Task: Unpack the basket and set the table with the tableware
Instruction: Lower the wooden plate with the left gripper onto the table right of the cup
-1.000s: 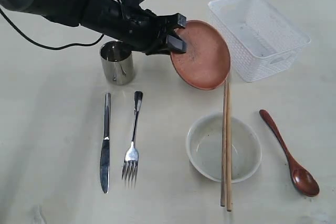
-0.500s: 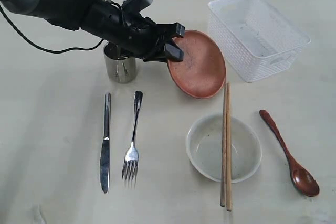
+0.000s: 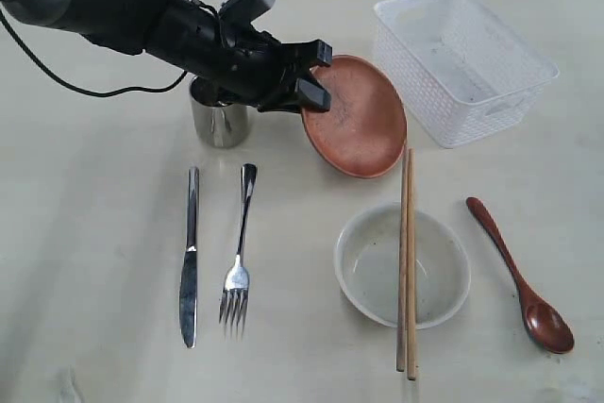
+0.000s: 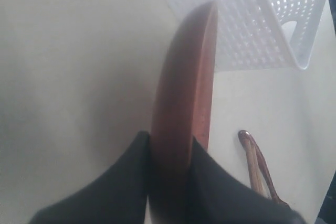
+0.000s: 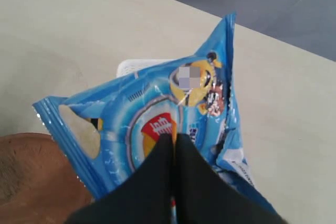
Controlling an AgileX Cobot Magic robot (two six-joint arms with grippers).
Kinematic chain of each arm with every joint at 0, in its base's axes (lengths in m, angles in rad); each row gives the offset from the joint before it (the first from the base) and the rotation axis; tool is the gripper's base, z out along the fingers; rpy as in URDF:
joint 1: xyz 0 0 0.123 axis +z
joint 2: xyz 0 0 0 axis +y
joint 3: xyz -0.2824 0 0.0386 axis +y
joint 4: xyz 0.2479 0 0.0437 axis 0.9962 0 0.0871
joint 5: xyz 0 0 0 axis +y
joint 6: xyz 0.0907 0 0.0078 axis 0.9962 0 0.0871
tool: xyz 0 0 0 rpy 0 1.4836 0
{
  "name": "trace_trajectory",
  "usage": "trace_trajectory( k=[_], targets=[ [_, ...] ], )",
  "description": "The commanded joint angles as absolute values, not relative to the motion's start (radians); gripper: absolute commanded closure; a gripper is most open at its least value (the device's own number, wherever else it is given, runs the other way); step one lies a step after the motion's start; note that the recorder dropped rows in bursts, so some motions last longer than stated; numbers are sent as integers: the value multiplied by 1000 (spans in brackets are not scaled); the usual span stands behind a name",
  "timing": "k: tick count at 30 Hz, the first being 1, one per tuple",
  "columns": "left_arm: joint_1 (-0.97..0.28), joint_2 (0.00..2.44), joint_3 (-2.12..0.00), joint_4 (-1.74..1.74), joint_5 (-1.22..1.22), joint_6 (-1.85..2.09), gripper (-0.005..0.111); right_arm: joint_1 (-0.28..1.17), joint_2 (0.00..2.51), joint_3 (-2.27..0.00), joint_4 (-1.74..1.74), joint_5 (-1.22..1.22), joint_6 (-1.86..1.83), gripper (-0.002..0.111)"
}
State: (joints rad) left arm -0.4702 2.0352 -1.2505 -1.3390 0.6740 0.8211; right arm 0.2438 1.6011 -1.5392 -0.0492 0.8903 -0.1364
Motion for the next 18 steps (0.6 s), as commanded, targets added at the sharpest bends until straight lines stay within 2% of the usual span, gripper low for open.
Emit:
trace_trajectory(
  k=[1,13,18],
  targets=[
    [-475,2030,-1257,-1338,688,806,85,238,1598,-1544,-50,883,-146,109],
    [-475,2030,-1257,-1338,688,796,68,238,1598,-1544,-50,881,-151,109],
    [-475,2030,-1257,-1338,683,781,53,238,1598,-1544,-50,881,-155,109]
  ],
)
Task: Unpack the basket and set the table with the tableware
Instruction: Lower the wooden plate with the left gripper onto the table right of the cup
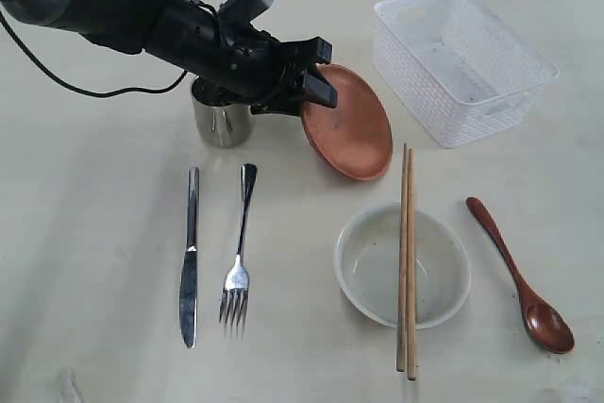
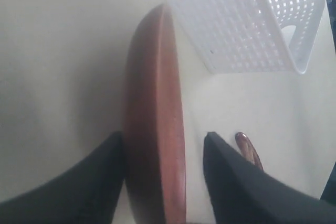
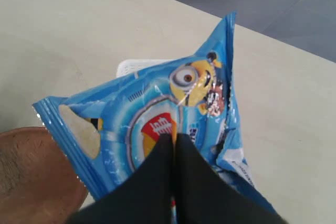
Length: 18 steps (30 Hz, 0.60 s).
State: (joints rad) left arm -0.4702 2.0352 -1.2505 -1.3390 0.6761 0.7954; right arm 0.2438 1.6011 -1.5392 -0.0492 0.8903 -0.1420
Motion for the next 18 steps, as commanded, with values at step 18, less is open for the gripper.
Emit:
trace_trajectory(
  k=[18],
  targets=[
    [-475,2030,-1257,-1304,688,732,35,238,1598,-1544,-50,877,-160,109]
  ],
)
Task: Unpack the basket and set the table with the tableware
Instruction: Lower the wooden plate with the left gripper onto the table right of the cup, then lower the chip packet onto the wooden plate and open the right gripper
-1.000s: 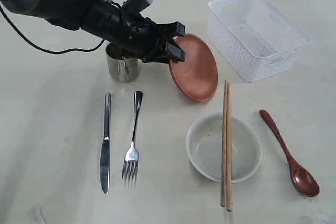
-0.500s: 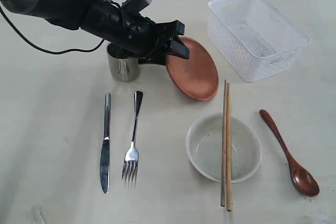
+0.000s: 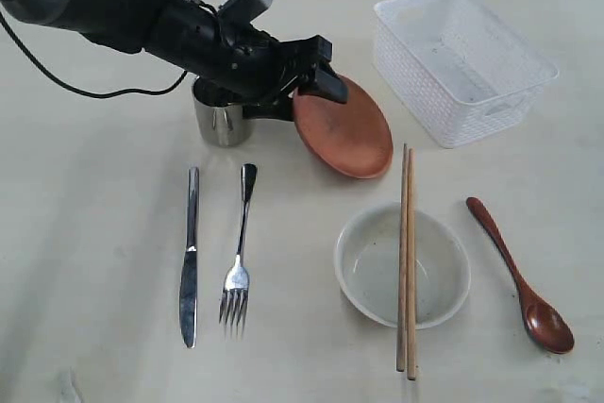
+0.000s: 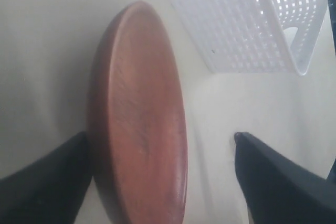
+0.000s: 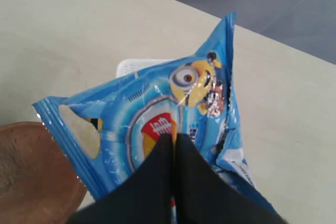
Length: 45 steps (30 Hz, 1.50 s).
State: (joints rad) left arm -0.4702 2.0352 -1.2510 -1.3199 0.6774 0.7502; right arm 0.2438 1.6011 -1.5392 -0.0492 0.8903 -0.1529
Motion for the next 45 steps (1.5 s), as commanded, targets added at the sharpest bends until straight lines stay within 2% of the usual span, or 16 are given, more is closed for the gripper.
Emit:
trace_trajectory(
  k=[1,14,18,21,23,26,29,35,45],
  targets=[
    [-475,2030,-1257,-1306,691,732,35,238,1598,-1544,-50,877,-160,109],
    [-431,2007,-1257,-1302,726,708,35,238,1598,-1544,-50,874,-160,109],
    [-426,2007,-1257,-1293,744,708,29,238,1598,-1544,-50,872,-160,109],
    [-425,1996,-1257,-1293,738,710,29,238,1598,-1544,-50,872,-151,109],
    [-416,1978,-1264,-1293,740,728,36,238,1599,-1544,-45,872,-151,109],
    [-380,1936,-1278,-1293,761,735,67,235,1616,-1544,-43,902,-133,109],
    [-346,1896,-1284,-1293,811,738,107,235,1668,-1544,-20,968,-128,109],
    [-270,1778,-1284,-1279,850,762,107,251,1766,-1544,212,1019,-297,109],
    [-127,1571,-1198,-1240,887,815,107,396,1921,-1544,208,939,-398,109]
  ],
)
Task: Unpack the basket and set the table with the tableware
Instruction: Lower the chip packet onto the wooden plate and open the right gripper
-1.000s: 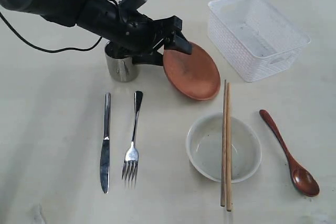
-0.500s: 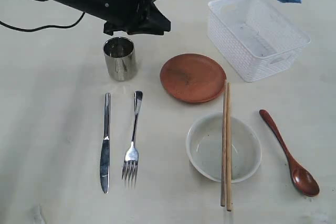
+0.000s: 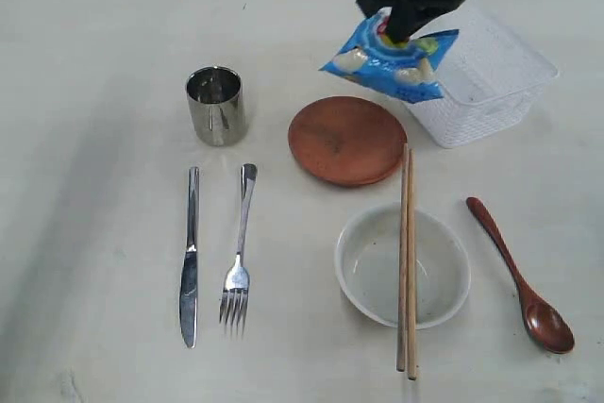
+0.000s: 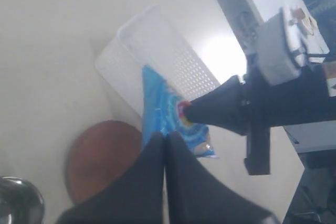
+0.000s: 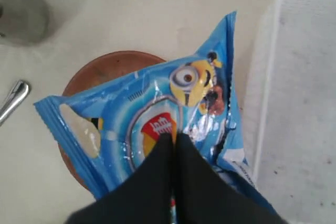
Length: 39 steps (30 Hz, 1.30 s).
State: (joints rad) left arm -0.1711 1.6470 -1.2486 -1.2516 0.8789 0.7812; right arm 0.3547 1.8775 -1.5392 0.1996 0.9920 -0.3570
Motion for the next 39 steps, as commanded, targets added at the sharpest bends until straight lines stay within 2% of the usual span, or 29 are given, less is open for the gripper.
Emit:
trace_trajectory(
  k=[1,10,24,26,30,32,39],
  targets=[
    [-114,1550,-1177,-1240,882,824,107,409,1933,-1544,208,929,-415,109],
    [-65,1441,-1009,-1242,793,875,107,437,2026,-1544,216,896,-467,109],
    [-65,1441,-1000,-1255,787,894,107,447,2085,-1544,294,905,-546,108],
    [-65,1441,-1000,-1255,787,894,107,447,2085,-1544,294,905,-544,99],
    [-65,1441,-1000,-1257,787,894,107,447,2085,-1544,294,925,-546,61],
    [-65,1441,-1000,-1262,789,894,107,447,2085,-1544,294,932,-546,48],
    [-65,1441,-1000,-1261,814,911,107,447,2062,-1544,294,945,-518,45]
  ],
)
